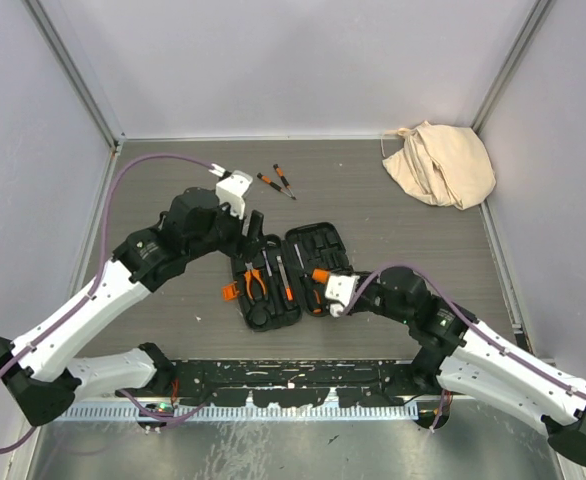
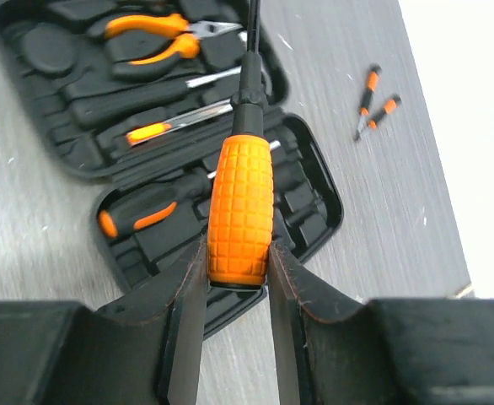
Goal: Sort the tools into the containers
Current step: Adjust the screwdriver.
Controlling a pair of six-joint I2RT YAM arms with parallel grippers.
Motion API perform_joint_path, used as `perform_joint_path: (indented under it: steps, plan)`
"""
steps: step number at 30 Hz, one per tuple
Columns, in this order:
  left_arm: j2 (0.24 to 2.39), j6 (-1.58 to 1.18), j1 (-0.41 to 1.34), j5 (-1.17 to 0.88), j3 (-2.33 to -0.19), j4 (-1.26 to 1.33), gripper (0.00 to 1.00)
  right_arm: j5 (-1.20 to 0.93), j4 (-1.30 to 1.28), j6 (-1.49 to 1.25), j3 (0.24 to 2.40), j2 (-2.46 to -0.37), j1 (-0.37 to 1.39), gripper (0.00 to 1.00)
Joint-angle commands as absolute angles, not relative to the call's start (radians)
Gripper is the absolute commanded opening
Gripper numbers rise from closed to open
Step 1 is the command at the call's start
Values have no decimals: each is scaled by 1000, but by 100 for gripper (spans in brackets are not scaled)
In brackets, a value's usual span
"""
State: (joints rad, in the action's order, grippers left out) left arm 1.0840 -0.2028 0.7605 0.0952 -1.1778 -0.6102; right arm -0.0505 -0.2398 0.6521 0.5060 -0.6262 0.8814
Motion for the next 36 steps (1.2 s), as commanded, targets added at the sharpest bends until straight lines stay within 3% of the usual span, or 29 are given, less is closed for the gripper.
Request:
perform_joint_path:
  steps: [1,7,20,24,26,28,34,36]
  plan:
    - [1120,-42,757,-187,-1260,-681,70,-292,-330,987,589,-601,882,0]
    - [1161,-35,775,-372,-1267,-710,71,-325,-336,1132,639,-638,882,0]
    - [1177,-18,899,-423,-1210,-741,71,-367,-402,1290,767,-685,882,0]
    - [1174,-20,913,-449,-1195,-738,67,-398,-407,1292,787,-678,882,0]
    - [1181,-23,920,-457,-1194,-739,61,-405,-410,1292,793,-681,882,0]
    - [1192,-24,923,-464,-1199,-741,49,-407,-411,1292,793,-685,882,0]
    - [1212,-34,926,-462,-1218,-746,3,-402,-411,1287,792,-687,882,1]
    - [1207,-35,925,-462,-1214,-741,0,-399,-415,1283,796,-688,882,4]
